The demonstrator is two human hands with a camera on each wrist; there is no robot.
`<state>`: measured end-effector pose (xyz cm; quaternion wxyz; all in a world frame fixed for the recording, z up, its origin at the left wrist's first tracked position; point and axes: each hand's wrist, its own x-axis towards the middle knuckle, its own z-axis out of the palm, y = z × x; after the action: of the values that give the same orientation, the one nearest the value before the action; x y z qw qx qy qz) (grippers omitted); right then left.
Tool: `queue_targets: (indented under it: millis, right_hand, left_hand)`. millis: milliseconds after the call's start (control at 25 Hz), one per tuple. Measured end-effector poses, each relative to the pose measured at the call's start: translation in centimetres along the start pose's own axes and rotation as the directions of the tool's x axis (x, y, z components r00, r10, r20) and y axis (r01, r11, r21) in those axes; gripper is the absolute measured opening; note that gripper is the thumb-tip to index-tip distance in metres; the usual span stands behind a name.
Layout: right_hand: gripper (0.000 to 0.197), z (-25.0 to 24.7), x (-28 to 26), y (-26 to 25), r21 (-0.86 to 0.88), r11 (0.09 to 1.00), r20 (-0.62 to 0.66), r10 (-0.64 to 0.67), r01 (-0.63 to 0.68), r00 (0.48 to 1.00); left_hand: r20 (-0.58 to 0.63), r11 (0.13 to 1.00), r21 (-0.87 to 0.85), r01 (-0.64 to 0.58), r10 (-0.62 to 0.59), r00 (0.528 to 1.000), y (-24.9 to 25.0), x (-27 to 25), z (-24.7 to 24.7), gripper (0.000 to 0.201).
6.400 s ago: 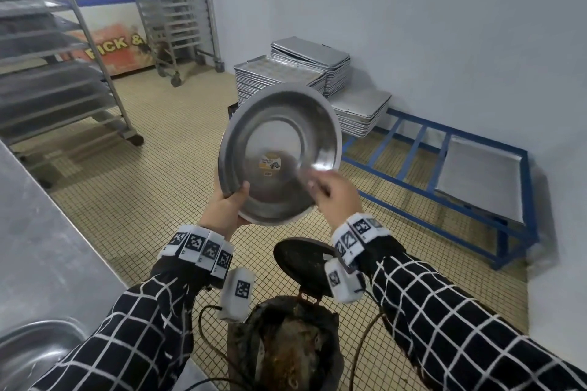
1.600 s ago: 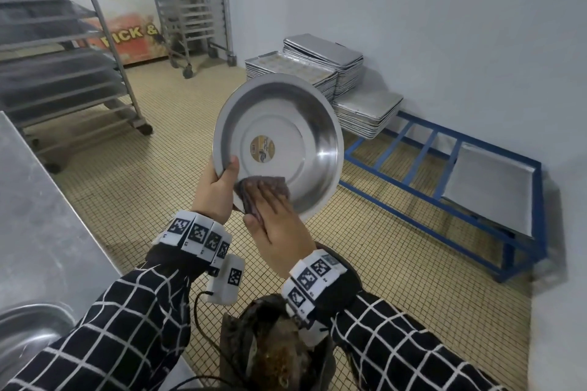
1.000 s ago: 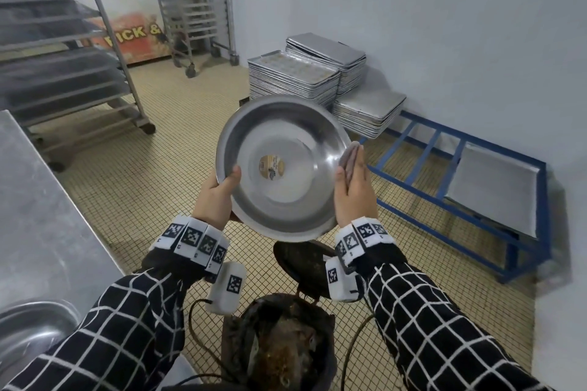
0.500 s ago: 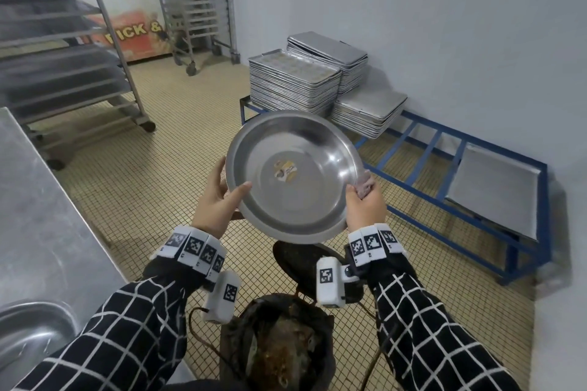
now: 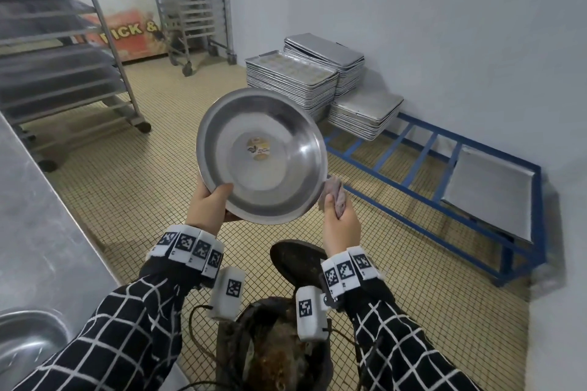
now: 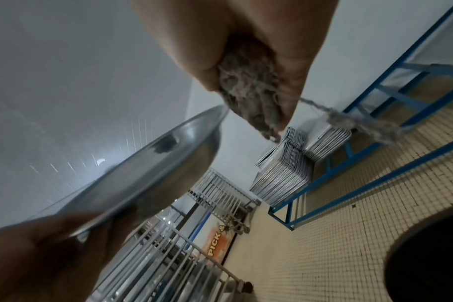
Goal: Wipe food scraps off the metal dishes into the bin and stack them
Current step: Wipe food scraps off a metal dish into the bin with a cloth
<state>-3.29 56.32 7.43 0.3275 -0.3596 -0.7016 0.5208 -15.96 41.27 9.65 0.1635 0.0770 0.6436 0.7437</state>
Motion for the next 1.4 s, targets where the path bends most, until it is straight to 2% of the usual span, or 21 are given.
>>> queue_targets:
  millis: [80,160,200,240,320,360,440,520,560,600,680,720,800,880,960,1040,1160,1240,1320,1400]
  right_hand:
    - [0.013,0.5,-1.1,0.7,-0.064,0.995,0.021,-0.071,0.072,0.997]
    - [0.028,1.7,-2.1,1.2,-0.217,0.958,0.149,-0.156,0.186,0.976]
    - [0.038,2.5,-2.7,1.4,-0.307,0.904,0.253,-0.225,0.298,0.941]
    - [0.046,3.4,-3.4,1.4,-0.365,0.825,0.363,-0.301,0.431,0.882]
    - [0.058,4.8,-4.7,1.4,-0.362,0.696,0.517,-0.404,0.620,0.755]
    - [0.062,5.2,-5.1,1.4,-0.342,0.680,0.558,-0.409,0.649,0.722]
    - [0.064,5.1,-4.7,1.5,-0.373,0.642,0.617,-0.367,0.670,0.696]
    - [0.065,4.1,-3.0,2.2,-0.511,0.457,0.663,-0.330,0.728,0.672]
    - [0.066,3.4,-1.6,2.7,-0.582,0.370,0.669,-0.288,0.724,0.685]
    - [0.069,2.8,-0.3,3.4,-0.651,0.344,0.640,-0.231,0.677,0.733]
    - [0.079,2.0,0.9,3.9,-0.738,0.367,0.546,-0.168,0.566,0.821]
    - [0.084,2.1,0.7,3.9,-0.742,0.371,0.533,-0.178,0.558,0.827]
    - [0.086,3.5,-1.1,2.9,-0.651,0.436,0.569,-0.262,0.622,0.779]
    - [0.074,5.2,-3.4,1.3,-0.475,0.599,0.578,-0.339,0.645,0.742]
    - [0.061,6.2,-4.9,0.2,-0.386,0.690,0.490,-0.409,0.612,0.770]
    - [0.054,5.9,-5.1,0.7,-0.421,0.675,0.419,-0.447,0.606,0.790]
    - [0.053,3.5,-3.9,2.8,-0.554,0.544,0.444,-0.447,0.630,0.777]
    - [0.053,1.8,-2.3,3.8,-0.646,0.493,0.427,-0.399,0.583,0.811]
    - [0.053,0.4,-0.4,4.6,-0.715,0.514,0.368,-0.297,0.473,0.881]
    - [0.054,-0.5,1.5,4.5,-0.718,0.576,0.296,-0.257,0.392,0.920]
  left_hand:
    - [0.006,0.997,0.075,0.004,-0.004,1.000,0.1,0.0,-0.4,0.030]
    - [0.040,0.992,0.124,-0.007,0.002,0.999,0.0,-0.4,-0.4,0.026]
    - [0.065,0.991,0.132,-0.018,0.009,0.998,0.0,-0.6,-0.2,0.025]
    - [0.081,0.990,0.136,-0.031,0.020,0.997,-0.2,-0.8,0.1,0.023]
    - [0.094,0.986,0.161,-0.053,0.038,0.995,-0.2,-1.0,0.6,0.017]
    - [0.098,0.982,0.179,-0.056,0.039,0.994,-0.1,-1.1,0.7,0.012]
    - [0.113,0.986,0.158,-0.049,0.031,0.993,0.4,-1.2,0.6,0.009]
    - [0.133,0.993,0.114,-0.044,0.028,0.991,0.7,-1.3,0.2,0.015]
    - [0.146,0.994,0.101,-0.042,0.027,0.989,0.9,-1.3,-0.1,0.018]
    - [0.162,0.994,0.100,-0.047,0.030,0.986,1.0,-1.4,-0.1,0.020]
    - [0.196,0.991,0.115,-0.074,0.050,0.979,1.0,-1.6,0.2,0.022]
    - [0.205,0.988,0.129,-0.084,0.056,0.977,0.9,-1.6,0.3,0.022]
    - [0.194,0.985,0.142,-0.102,0.073,0.978,0.7,-1.6,0.8,0.025]
    - [0.180,0.974,0.171,-0.146,0.114,0.977,0.6,-1.5,1.3,0.028]
    - [0.149,0.974,0.157,-0.163,0.140,0.979,0.9,-1.4,1.7,0.029]
    - [0.128,0.985,0.111,-0.128,0.114,0.985,1.2,-1.4,1.9,0.032]
    - [0.142,0.994,0.082,-0.079,0.067,0.988,1.5,-1.4,1.6,0.035]
    - [0.151,0.995,0.071,-0.063,0.052,0.987,1.6,-1.4,1.2,0.033]
    - [0.167,0.996,0.078,-0.031,0.018,0.986,1.4,-1.5,1.0,0.025]
    - [0.178,0.995,0.100,-0.010,-0.008,0.984,1.2,-1.7,0.9,0.019]
